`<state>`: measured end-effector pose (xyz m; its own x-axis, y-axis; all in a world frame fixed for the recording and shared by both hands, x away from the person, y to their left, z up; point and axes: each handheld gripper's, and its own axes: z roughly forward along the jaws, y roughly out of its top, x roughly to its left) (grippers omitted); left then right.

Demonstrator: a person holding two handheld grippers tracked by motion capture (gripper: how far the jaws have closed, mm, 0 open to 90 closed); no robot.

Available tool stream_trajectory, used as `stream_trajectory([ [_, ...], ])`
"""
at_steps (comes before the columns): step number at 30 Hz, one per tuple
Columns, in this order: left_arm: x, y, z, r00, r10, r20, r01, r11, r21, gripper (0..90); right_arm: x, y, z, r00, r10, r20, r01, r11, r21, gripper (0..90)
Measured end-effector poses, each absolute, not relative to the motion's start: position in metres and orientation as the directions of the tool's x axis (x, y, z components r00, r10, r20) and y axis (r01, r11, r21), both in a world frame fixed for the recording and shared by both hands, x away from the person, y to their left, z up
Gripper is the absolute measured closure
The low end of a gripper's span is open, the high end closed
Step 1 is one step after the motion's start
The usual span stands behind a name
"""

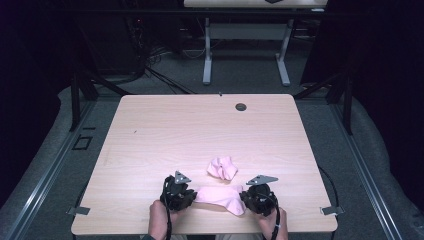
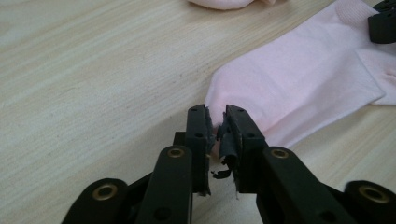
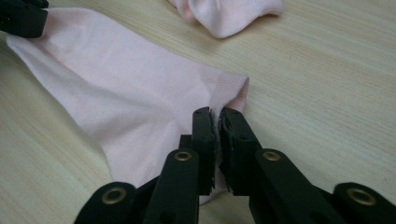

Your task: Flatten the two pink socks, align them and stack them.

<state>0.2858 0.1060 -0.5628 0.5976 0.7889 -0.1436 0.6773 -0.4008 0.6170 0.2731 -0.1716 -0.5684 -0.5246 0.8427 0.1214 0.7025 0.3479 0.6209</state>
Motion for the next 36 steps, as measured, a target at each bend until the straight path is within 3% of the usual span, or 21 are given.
stream_trajectory([
  [6,0.276,0.111,-0.564,0.612,0.777,-0.147,0.671,-0.411,0.617,84.0,0.268,-0.169,-0.569,-0.541,0.832,0.120,0.692,0.360,0.625,86.4],
  [8,0.275,0.113,-0.563,0.613,0.776,-0.148,0.669,-0.409,0.621,73.6,0.268,-0.170,-0.569,-0.546,0.829,0.122,0.693,0.365,0.622,85.7],
  [9,0.275,0.114,-0.561,0.611,0.777,-0.152,0.668,-0.403,0.626,73.6,0.268,-0.170,-0.568,-0.545,0.829,0.122,0.694,0.365,0.621,83.3],
  [11,0.277,0.118,-0.556,0.612,0.774,-0.160,0.655,-0.382,0.652,55.5,0.271,-0.175,-0.563,-0.552,0.819,0.158,0.686,0.338,0.644,70.9],
  [12,0.280,0.121,-0.552,0.604,0.780,-0.165,0.653,-0.365,0.663,51.4,0.272,-0.177,-0.561,-0.552,0.818,0.161,0.686,0.336,0.646,67.8],
  [16,0.293,0.124,-0.544,0.601,0.784,-0.159,0.643,-0.355,0.679,43.6,0.282,-0.182,-0.551,-0.556,0.815,0.164,0.668,0.321,0.671,59.7],
  [23,0.330,0.112,-0.537,0.603,0.784,-0.146,0.639,-0.366,0.676,40.4,0.313,-0.185,-0.538,-0.536,0.831,0.148,0.655,0.299,0.694,54.1],
  [30,0.368,0.087,-0.546,0.601,0.784,-0.156,0.673,-0.391,0.628,43.2,0.356,-0.171,-0.539,-0.534,0.834,0.138,0.674,0.322,0.665,56.3],
  [36,0.375,0.071,-0.553,0.614,0.776,-0.145,0.672,-0.417,0.613,46.1,0.369,-0.161,-0.551,-0.533,0.836,0.127,0.700,0.352,0.622,58.2],
])
